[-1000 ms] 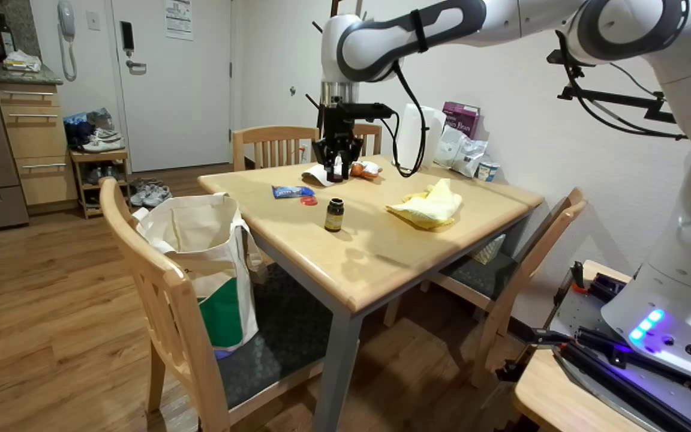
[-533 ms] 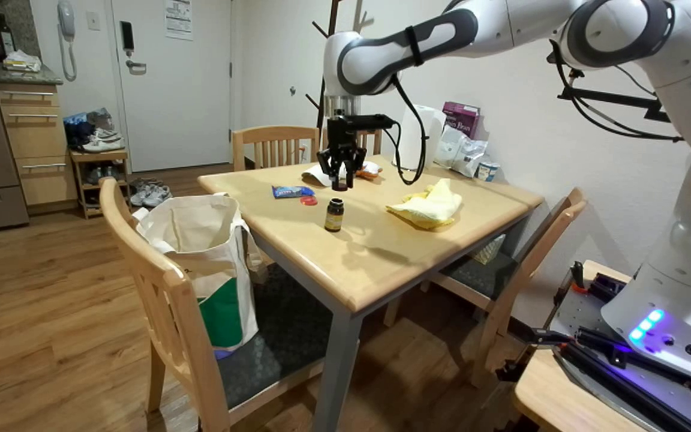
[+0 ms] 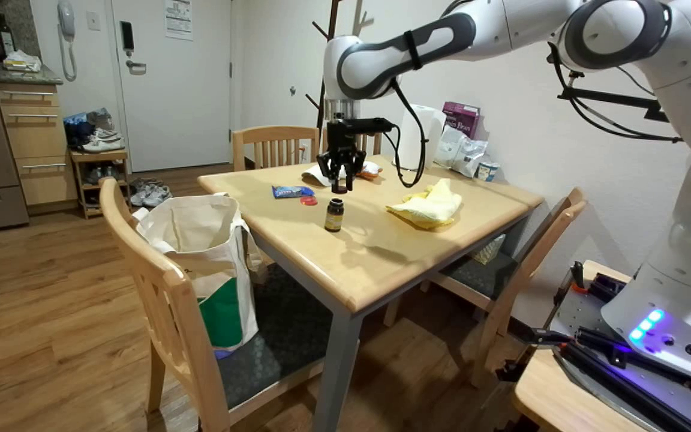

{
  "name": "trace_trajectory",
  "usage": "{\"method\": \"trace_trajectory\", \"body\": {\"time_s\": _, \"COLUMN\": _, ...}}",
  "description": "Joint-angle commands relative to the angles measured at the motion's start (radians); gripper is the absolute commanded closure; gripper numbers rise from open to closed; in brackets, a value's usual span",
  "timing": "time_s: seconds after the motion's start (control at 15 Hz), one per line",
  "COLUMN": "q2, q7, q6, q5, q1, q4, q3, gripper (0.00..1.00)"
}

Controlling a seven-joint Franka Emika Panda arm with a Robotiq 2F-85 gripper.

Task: Put the lid on the bottle

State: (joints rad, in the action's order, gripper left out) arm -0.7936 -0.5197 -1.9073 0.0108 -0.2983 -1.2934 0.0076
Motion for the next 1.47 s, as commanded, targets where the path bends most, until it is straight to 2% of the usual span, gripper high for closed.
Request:
{"method": "trace_trajectory", "body": {"time_s": 0.0, "q2": -0.003, "q7": -0.004, "q6": -0.013, "q5": 0.014, "q1": 0.008, "q4": -0.020, "q3": 0.007, "gripper": 0.82}}
{"method": "trace_trajectory", "body": {"time_s": 0.8, "q2": -0.041, "q7": 0.017, "q6": -0.016, "q5": 0.021, "q1": 0.012, "q4": 0.001, "q3": 0.017, "gripper": 0.82}}
{"method": "trace_trajectory", "body": {"time_s": 1.4, "q2": -0.045, "q7": 0.026, "q6": -0.090, "q5": 0.010, "q1": 0.007, "q4": -0.002, "q3": 0.016, "gripper": 0.82}}
